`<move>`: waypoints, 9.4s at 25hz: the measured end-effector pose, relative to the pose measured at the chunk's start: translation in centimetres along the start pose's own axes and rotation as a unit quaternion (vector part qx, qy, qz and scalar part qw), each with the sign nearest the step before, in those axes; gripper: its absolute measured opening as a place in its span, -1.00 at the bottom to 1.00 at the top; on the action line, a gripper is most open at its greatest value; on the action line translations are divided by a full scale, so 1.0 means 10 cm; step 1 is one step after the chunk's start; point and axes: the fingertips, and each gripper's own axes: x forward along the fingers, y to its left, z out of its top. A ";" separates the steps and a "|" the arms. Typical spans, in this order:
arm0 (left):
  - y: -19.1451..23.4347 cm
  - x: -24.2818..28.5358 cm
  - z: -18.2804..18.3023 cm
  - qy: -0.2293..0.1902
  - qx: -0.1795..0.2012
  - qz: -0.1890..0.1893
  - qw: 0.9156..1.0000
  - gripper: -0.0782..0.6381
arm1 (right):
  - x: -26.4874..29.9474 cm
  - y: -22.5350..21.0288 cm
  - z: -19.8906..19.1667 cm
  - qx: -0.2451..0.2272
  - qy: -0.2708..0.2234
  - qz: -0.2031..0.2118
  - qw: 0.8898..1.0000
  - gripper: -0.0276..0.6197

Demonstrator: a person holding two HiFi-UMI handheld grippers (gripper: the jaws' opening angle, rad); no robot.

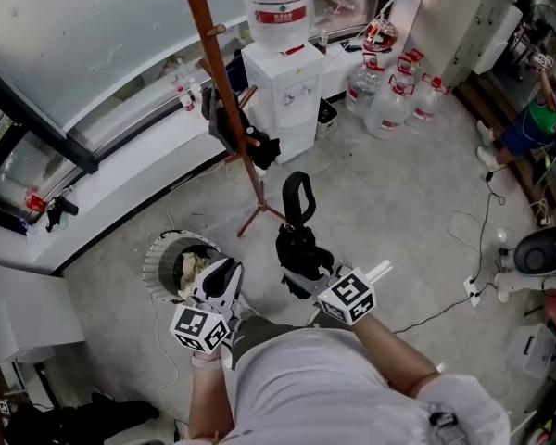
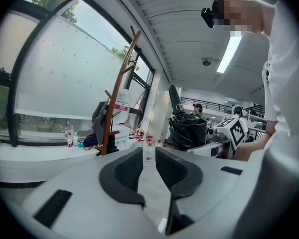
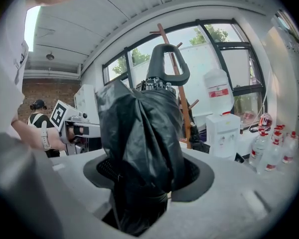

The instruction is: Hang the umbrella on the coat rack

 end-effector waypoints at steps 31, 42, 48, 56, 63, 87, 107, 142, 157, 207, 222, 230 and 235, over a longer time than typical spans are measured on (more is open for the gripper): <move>3.37 -1.35 0.73 -0.058 -0.004 0.075 0.996 -0.61 | 3.56 1.05 1.15 -0.069 0.019 0.058 0.996 -0.07; 3.62 -1.11 1.18 -0.076 0.011 0.084 0.994 -0.61 | 3.79 0.73 1.73 -0.103 -0.002 0.056 0.993 -0.07; 3.59 -0.73 1.43 -0.080 0.018 0.064 0.995 -0.61 | 3.66 0.39 2.08 -0.107 -0.018 0.031 0.994 -0.07; 3.39 -0.22 1.56 -0.073 0.025 0.006 0.997 -0.61 | 3.24 -0.09 2.33 -0.111 -0.037 -0.041 0.992 -0.07; 3.10 0.26 1.57 -0.058 0.031 -0.054 0.996 -0.61 | 2.71 -0.49 2.51 -0.099 -0.062 -0.114 0.987 -0.07; 2.49 1.09 1.70 -0.030 0.052 -0.153 0.986 -0.61 | 1.72 -1.23 2.69 -0.086 -0.091 -0.231 0.965 -0.07; 2.59 1.10 1.58 -0.021 0.035 -0.114 0.993 -0.61 | 2.03 -1.39 2.76 -0.089 -0.084 -0.177 0.977 -0.07; 2.89 0.60 1.09 0.015 -0.009 -0.046 0.999 -0.61 | 2.56 -1.62 2.36 -0.079 -0.078 -0.183 0.977 -0.07; 2.98 0.47 1.01 0.015 -0.025 -0.024 0.999 -0.61 | 2.71 -1.66 2.41 -0.082 -0.104 -0.193 0.972 -0.01; 3.16 -0.59 0.97 -0.032 -0.008 -0.002 0.999 -0.61 | 2.85 0.09 1.79 -0.076 -0.097 -0.095 0.988 -0.21; 3.46 -1.24 0.86 -0.064 -0.025 0.079 0.995 -0.61 | 3.53 1.17 1.62 -0.113 -0.057 0.070 0.989 -0.47; 3.59 -1.44 0.79 -0.069 -0.032 0.104 0.992 -0.61 | 3.72 1.37 1.58 -0.125 -0.046 0.108 0.985 -0.47; 3.65 -1.48 0.79 -0.069 -0.034 0.110 0.991 -0.61 | 3.78 1.38 1.56 -0.126 -0.041 0.120 0.984 -0.47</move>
